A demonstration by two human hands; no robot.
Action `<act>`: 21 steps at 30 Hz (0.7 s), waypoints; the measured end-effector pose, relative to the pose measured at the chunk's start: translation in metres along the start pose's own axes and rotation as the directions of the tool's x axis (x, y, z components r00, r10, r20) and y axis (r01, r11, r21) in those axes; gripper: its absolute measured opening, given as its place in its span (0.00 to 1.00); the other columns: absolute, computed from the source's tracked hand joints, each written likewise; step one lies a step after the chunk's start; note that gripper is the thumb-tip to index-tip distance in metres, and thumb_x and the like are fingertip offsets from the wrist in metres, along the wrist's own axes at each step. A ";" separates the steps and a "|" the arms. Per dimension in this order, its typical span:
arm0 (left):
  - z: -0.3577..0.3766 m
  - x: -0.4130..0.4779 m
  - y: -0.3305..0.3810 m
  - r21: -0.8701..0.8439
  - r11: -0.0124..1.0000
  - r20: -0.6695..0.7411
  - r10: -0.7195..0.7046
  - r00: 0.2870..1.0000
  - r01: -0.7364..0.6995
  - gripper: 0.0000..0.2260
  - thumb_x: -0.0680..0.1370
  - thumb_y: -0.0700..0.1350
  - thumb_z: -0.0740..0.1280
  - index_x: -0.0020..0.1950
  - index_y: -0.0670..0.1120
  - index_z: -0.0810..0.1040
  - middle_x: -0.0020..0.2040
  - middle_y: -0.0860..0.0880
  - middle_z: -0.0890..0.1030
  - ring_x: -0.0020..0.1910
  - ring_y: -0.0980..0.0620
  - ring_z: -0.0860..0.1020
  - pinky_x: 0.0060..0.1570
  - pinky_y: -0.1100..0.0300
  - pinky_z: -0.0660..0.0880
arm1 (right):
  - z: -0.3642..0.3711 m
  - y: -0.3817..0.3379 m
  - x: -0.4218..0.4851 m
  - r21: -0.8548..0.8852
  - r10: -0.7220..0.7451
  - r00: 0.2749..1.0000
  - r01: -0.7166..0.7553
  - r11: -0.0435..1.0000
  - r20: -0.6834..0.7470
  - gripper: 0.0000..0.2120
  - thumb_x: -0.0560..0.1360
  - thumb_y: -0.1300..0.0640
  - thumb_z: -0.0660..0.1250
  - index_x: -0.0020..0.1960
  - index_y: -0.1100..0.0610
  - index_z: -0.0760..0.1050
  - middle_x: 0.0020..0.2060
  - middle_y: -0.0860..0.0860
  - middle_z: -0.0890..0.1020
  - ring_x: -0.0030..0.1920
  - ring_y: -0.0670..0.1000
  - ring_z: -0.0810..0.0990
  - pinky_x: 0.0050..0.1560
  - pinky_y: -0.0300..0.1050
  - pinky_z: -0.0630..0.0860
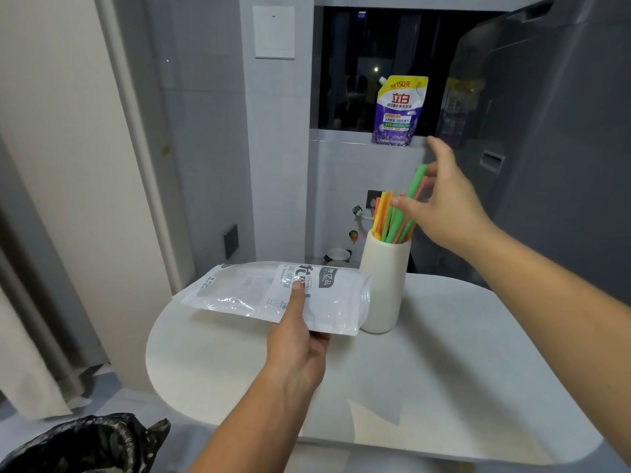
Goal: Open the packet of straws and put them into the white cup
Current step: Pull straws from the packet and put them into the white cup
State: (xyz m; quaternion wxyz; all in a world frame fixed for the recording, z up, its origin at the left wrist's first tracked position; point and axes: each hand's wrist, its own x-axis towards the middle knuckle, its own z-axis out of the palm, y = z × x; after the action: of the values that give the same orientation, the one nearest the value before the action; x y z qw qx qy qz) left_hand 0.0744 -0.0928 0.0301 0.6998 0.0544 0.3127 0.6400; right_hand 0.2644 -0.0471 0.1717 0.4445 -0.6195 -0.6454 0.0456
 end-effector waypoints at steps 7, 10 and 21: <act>0.002 0.000 0.001 0.003 1.000 -0.003 0.004 1.000 -0.004 0.18 0.79 0.46 0.73 0.69 0.47 0.80 0.58 0.47 0.88 0.52 0.49 0.88 0.53 0.49 0.83 | 0.009 0.007 -0.002 -0.310 -0.059 0.979 0.119 0.943 0.197 0.25 0.83 0.46 0.56 0.78 0.53 0.63 0.76 0.52 0.67 0.75 0.55 0.63 0.71 0.54 0.65; 0.001 0.000 0.001 0.009 1.000 0.005 0.006 1.000 -0.006 0.18 0.79 0.46 0.73 0.69 0.47 0.79 0.58 0.47 0.88 0.55 0.48 0.87 0.57 0.47 0.82 | 0.012 0.013 -0.005 -0.389 -0.020 0.959 0.133 0.912 0.281 0.26 0.84 0.44 0.54 0.79 0.52 0.61 0.79 0.52 0.62 0.78 0.57 0.59 0.74 0.56 0.61; 0.000 -0.005 0.000 0.111 0.994 0.126 -0.003 0.992 -0.011 0.17 0.80 0.46 0.71 0.69 0.48 0.80 0.59 0.48 0.88 0.56 0.48 0.87 0.56 0.48 0.83 | 0.021 0.013 0.000 -0.490 -0.032 0.943 0.201 0.848 0.331 0.30 0.84 0.41 0.48 0.80 0.56 0.56 0.81 0.53 0.57 0.80 0.55 0.55 0.78 0.57 0.55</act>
State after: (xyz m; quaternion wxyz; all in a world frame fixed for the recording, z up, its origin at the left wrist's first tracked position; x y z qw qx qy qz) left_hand 0.0740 -0.0972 0.0316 0.7127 0.1345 0.3029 0.6183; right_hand 0.2614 -0.0337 0.1515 0.1566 -0.6601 -0.7322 -0.0598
